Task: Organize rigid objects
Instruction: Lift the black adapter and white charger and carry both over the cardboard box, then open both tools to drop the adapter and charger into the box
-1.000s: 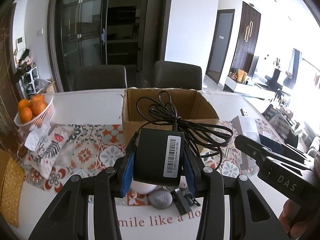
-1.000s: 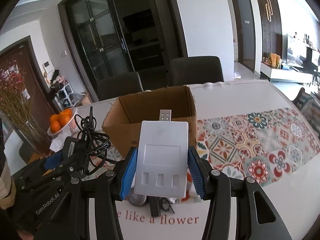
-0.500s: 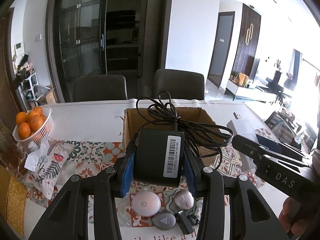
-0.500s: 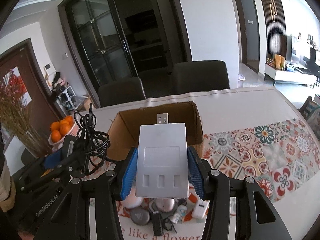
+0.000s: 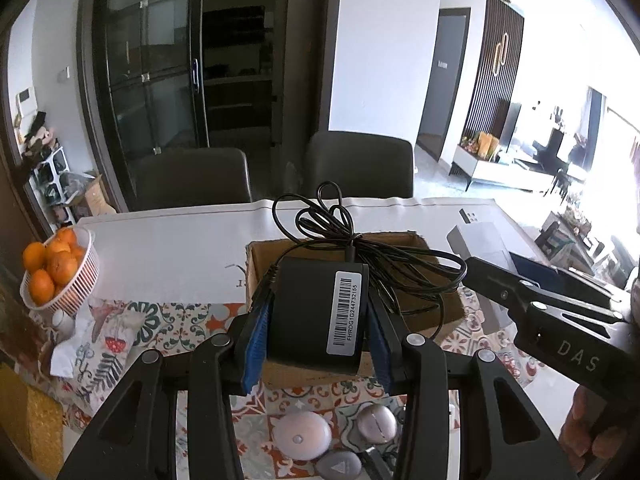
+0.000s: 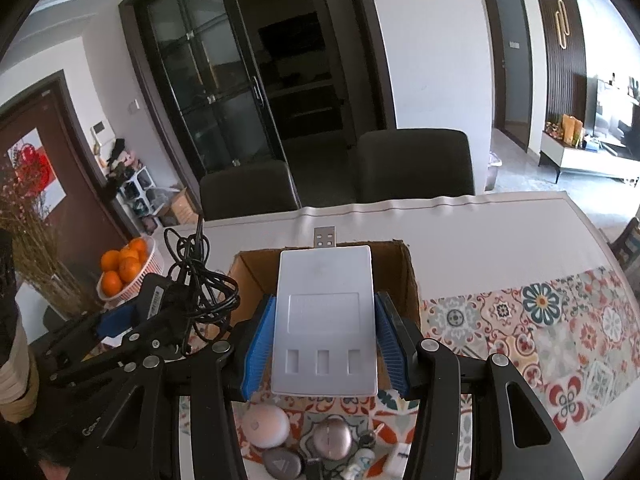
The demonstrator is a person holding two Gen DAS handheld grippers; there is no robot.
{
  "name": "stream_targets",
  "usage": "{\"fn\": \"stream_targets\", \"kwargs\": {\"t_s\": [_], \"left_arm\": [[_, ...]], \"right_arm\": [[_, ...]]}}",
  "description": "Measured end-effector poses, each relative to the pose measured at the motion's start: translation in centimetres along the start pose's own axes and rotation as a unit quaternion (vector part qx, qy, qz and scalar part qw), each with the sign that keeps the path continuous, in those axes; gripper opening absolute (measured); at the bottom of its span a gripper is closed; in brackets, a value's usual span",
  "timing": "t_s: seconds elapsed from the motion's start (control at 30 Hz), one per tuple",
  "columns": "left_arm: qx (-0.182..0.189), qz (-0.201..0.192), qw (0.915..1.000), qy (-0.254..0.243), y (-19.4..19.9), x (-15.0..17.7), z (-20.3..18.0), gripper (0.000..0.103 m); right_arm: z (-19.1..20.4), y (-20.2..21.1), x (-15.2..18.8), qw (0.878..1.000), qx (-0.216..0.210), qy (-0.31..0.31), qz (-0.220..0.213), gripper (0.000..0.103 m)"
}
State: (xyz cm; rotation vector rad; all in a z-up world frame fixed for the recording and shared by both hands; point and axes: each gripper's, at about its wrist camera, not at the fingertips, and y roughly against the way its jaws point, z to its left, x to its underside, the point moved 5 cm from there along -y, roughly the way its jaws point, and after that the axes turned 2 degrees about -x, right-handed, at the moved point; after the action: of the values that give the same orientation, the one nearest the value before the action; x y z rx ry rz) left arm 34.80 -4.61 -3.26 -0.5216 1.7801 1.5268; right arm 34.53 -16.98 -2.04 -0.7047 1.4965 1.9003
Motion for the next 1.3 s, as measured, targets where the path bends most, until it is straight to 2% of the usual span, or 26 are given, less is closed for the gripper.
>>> {"fn": "stream_targets", "kwargs": {"t_s": [0.17, 0.43, 0.6, 0.7, 0.97, 1.3], "left_arm": [[-0.004, 0.029, 0.9996, -0.004, -2.2, -0.9, 0.2, 0.043], [-0.01, 0.074, 0.997, -0.018, -5.7, -2.0, -0.1, 0.043], [-0.018, 0.103, 0.9943, -0.024, -8.1, -1.9, -0.1, 0.043], [-0.021, 0.123, 0.9919, -0.025, -9.4, -1.3, -0.1, 0.043], [-0.016, 0.164, 0.9863, -0.01, -11.7, 0.3, 0.1, 0.044], [-0.034, 0.136, 0.9899, -0.017, -10.3, -0.2, 0.2, 0.048]], "right_arm": [[-0.1, -1.8, -1.2, 1.0, 0.004, 0.009, 0.021, 0.05], [-1.8, -6.2, -1.5, 0.995, -0.012, -0.02, 0.097, 0.05], [-2.7, -8.3, -1.2, 0.991, -0.004, -0.02, 0.131, 0.05], [-3.4, -9.3, -1.0, 0.99, 0.011, -0.016, 0.14, 0.05], [-3.5, -11.4, 0.1, 0.987, 0.01, -0.012, 0.162, 0.05], [-4.3, -11.8, 0.7, 0.985, 0.014, -0.034, 0.169, 0.053]]}}
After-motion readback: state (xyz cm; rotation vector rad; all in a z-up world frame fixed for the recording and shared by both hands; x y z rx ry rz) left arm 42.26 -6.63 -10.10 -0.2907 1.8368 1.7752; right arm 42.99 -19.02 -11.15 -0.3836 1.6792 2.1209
